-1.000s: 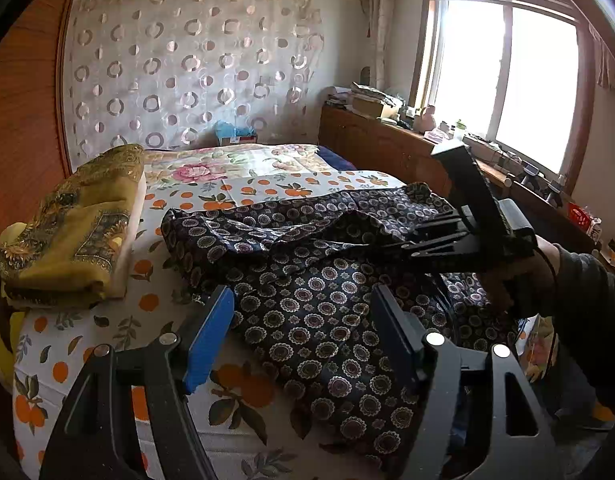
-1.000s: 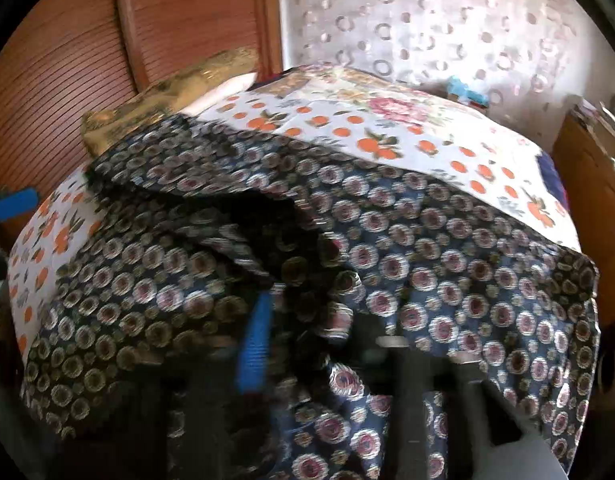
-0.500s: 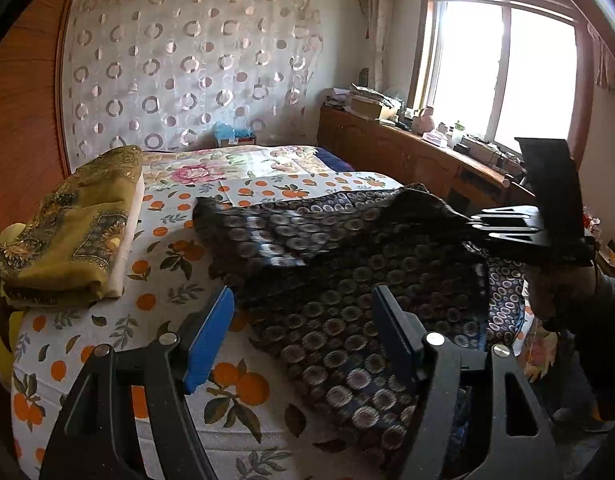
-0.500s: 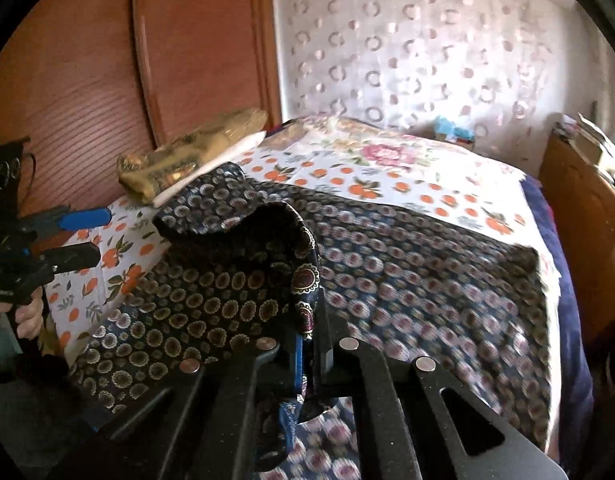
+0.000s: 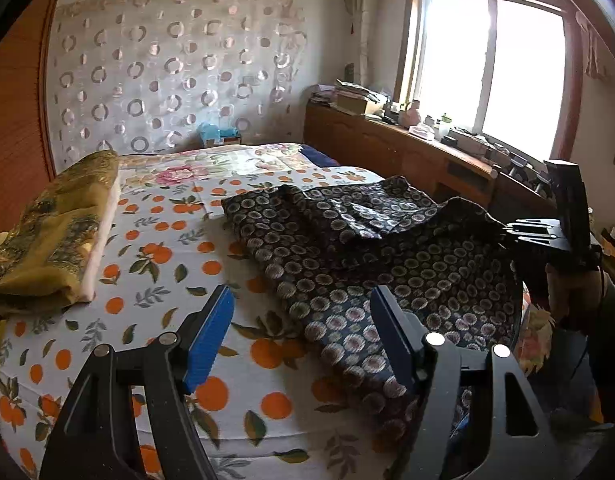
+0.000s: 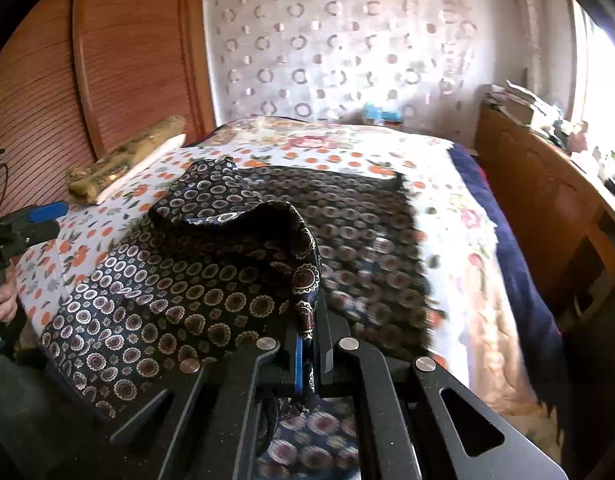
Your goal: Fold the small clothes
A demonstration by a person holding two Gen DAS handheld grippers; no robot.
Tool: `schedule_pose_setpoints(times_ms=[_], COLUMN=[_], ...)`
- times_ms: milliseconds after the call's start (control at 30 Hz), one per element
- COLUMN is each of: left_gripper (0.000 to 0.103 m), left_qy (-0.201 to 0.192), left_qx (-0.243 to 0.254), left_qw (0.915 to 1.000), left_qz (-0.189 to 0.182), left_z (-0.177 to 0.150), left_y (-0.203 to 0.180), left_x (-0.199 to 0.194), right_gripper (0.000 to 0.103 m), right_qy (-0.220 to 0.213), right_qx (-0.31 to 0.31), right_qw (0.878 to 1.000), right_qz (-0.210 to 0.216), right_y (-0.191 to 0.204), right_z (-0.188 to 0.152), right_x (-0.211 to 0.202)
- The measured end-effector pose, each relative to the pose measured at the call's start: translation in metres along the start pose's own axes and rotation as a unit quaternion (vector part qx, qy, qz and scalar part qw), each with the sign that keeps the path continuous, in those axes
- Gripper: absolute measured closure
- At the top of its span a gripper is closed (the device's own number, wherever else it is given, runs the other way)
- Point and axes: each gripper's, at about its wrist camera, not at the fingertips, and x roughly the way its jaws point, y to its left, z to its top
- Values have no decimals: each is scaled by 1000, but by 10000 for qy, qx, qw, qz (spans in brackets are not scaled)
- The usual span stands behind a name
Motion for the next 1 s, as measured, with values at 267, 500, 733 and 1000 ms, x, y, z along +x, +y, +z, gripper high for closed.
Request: schedule_pose_setpoints(times_ms=[267,500,733,1000], left_gripper=[31,31,31,31], left_qy=[14,66,47,-5], left_qx=[110,152,115,63], left_qw=[9999,9997,9998,10000], left_qz=[-132,-176,-141,-69], left_z=[4,10,14,18], left_y=[-18,-26,-26,-17], left_x=[9,21,24,24], right_gripper=[100,74,50,49], right_qy=[164,207,-5,110], right_qx=[131,98,-66,-521], right_qw=[9992,9982,9991,9985], right_qz=[-338,-553,-422,115], right_y=[-7,-8,-1,37], right_z=[0,2,18,57], right_x=[-6,-13,-18,24])
